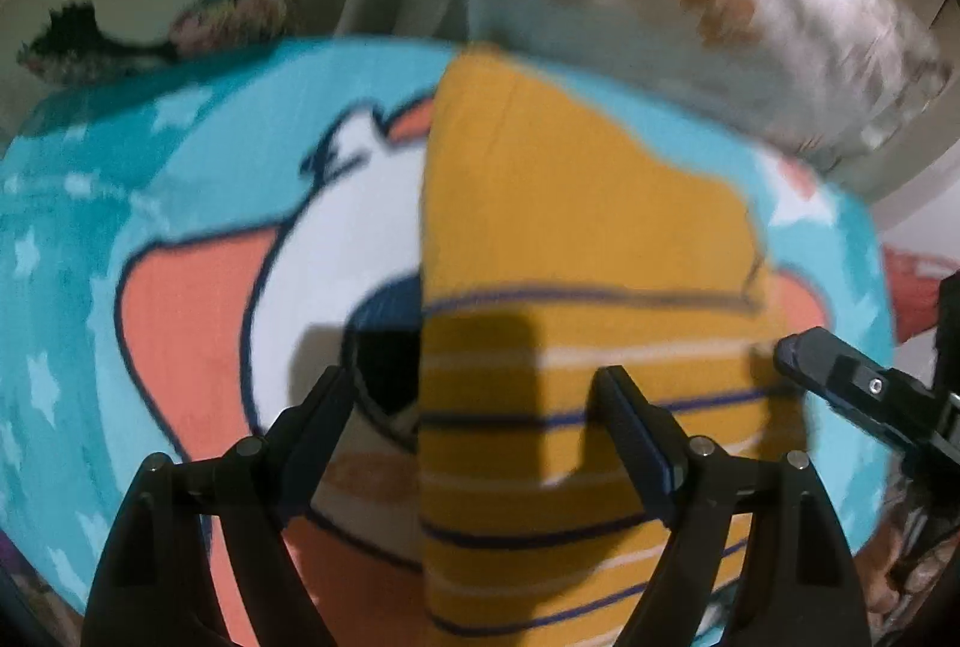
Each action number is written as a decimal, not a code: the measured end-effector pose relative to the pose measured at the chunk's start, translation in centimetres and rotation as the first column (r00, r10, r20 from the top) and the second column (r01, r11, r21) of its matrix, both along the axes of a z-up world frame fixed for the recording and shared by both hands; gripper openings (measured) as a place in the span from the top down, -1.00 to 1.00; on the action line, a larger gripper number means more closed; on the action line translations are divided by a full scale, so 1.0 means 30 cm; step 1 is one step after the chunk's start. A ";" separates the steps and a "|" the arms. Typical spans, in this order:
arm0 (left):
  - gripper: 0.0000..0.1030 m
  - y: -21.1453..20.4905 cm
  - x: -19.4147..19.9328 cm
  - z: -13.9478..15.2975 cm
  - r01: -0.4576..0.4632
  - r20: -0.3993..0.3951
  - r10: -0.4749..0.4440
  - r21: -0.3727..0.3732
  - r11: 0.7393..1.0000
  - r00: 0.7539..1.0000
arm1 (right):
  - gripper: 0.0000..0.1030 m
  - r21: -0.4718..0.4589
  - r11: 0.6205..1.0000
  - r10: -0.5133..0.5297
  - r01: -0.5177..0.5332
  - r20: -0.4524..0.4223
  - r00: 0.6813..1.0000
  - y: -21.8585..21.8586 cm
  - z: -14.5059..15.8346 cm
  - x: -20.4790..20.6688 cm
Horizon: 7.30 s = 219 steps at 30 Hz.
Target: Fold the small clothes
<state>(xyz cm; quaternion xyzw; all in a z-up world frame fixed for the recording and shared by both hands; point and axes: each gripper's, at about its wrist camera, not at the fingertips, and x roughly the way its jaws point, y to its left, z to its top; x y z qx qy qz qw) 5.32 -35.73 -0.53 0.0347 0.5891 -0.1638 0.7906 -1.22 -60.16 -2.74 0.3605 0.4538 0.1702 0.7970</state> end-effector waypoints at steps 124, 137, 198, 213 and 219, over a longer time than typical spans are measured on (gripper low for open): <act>-0.59 0.310 -0.334 0.038 -0.186 0.009 0.188 -0.099 0.977 0.982 | -0.25 0.076 0.984 0.161 -0.159 -0.028 0.987 0.109 0.102 0.284; -0.59 0.238 -0.331 0.007 -0.140 -0.030 0.138 -0.077 0.987 0.990 | 0.17 -0.051 0.968 -0.250 0.246 -0.138 0.958 -0.259 -0.097 0.048; -0.51 0.000 0.127 0.058 -0.032 -0.015 0.032 -0.028 0.999 0.999 | 0.22 -0.065 0.993 -0.099 0.096 -0.044 0.994 -0.003 -0.014 0.159; -0.56 -0.060 0.202 -0.006 -0.042 -0.053 0.042 0.000 0.999 0.998 | 0.13 -0.064 0.993 -0.112 0.104 -0.144 0.983 -0.044 -0.092 0.253; -0.56 -0.016 0.083 0.071 -0.015 0.026 0.014 0.025 1.000 1.000 | -0.13 -0.013 0.990 -0.138 0.138 -0.031 0.990 -0.049 0.025 0.091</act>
